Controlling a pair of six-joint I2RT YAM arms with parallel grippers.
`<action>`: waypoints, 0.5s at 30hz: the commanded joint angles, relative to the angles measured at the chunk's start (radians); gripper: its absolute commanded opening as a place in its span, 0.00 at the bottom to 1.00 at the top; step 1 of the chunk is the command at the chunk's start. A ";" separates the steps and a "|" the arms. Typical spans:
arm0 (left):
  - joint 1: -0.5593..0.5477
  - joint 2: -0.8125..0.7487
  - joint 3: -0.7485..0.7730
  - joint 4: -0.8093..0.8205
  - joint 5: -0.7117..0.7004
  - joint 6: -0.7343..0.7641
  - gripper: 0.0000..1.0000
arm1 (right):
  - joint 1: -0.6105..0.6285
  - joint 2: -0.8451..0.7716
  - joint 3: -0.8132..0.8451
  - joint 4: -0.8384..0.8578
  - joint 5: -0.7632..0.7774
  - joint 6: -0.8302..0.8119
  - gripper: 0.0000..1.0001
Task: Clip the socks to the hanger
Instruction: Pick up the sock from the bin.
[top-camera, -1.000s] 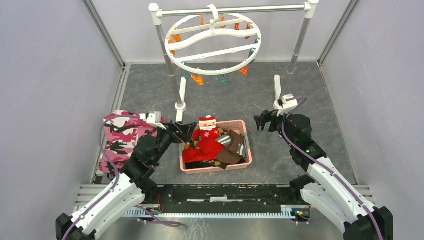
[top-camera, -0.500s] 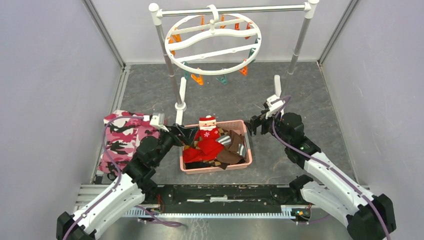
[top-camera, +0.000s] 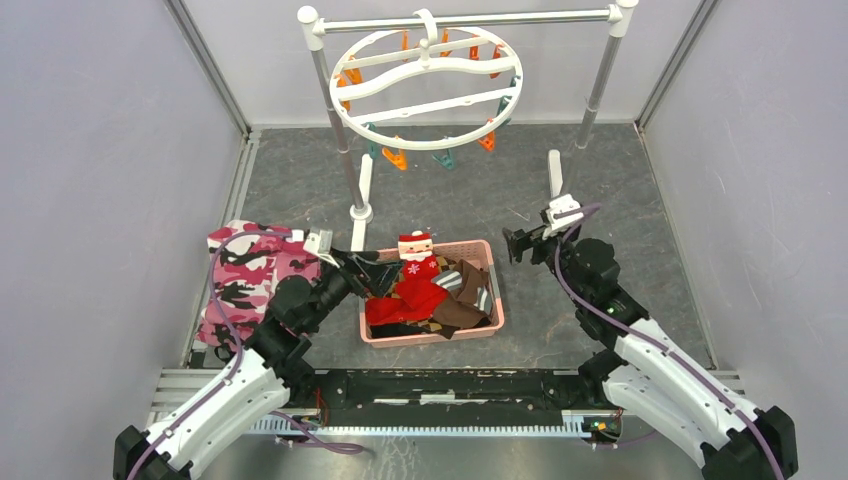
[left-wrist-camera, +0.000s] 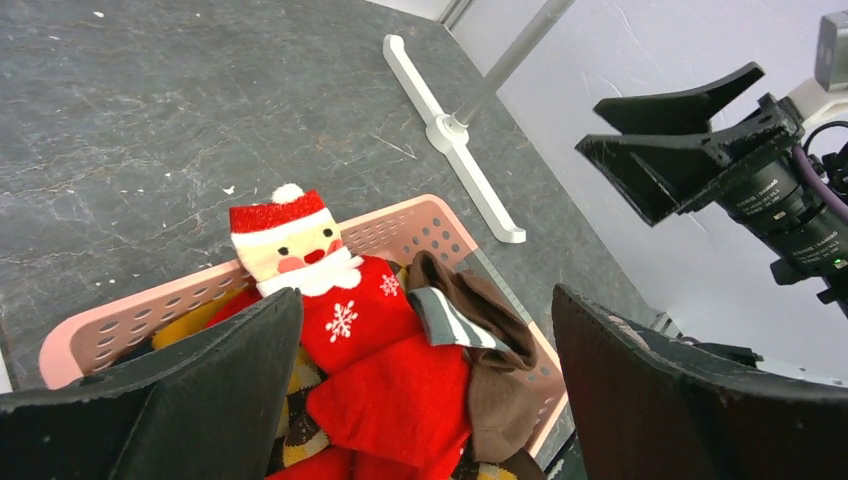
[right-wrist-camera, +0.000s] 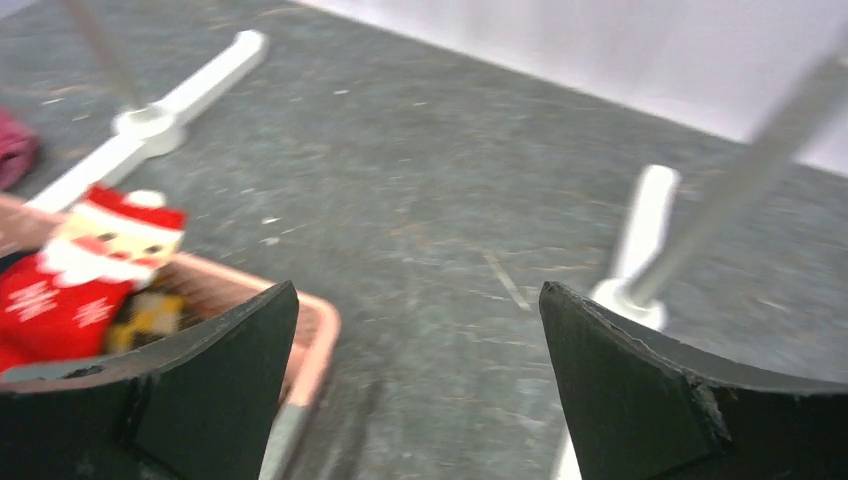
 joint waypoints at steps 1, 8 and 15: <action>0.003 0.006 -0.012 0.040 -0.021 -0.032 1.00 | 0.016 0.021 -0.030 0.092 0.405 -0.126 0.98; 0.004 0.069 0.032 0.016 -0.059 -0.007 1.00 | 0.068 0.114 -0.035 0.213 0.475 -0.294 0.98; 0.004 0.038 0.044 -0.009 -0.048 0.005 1.00 | 0.111 0.095 0.011 0.234 -0.194 -0.332 0.98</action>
